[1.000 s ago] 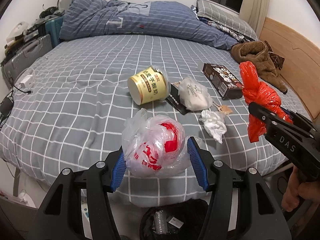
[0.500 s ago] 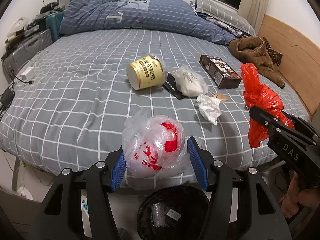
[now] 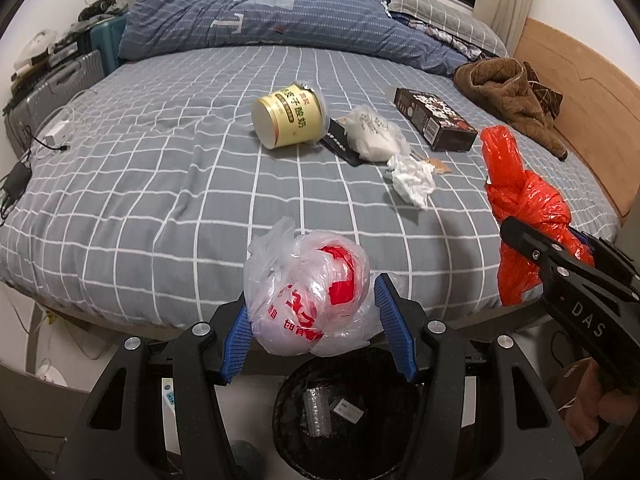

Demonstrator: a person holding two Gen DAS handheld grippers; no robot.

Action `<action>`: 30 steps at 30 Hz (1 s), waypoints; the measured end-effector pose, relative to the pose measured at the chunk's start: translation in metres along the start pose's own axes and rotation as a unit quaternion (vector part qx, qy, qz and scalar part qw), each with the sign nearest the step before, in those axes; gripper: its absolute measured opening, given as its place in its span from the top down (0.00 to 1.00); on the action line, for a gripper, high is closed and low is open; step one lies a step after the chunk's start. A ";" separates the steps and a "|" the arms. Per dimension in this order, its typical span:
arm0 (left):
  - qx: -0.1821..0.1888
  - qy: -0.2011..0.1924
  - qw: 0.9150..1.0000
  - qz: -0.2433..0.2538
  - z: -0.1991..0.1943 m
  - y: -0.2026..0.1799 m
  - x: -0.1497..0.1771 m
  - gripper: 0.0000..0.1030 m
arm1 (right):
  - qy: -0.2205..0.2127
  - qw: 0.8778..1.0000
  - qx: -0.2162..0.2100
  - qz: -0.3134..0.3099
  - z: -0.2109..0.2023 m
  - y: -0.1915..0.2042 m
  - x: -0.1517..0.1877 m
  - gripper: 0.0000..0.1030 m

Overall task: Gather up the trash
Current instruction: 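Lift both plastic bags and carry them toward the black trash bin, then open the right gripper to drop the red bag into the bin while the left gripper holds the clear bag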

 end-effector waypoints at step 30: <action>-0.004 0.039 0.999 -0.006 -0.012 0.004 0.058 0.45 | 0.045 0.999 -0.013 0.011 -0.024 0.018 0.066 0.55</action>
Point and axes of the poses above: each gripper's, at about its wrist camera, not at the fingertips, and z roughly the way its jaws point, y to its left, x to its underside, the point moved 8 cm from there along z, roughly the way its jaws point, and after that the axes turned 5 degrees about -z, right-handed, at the moved point
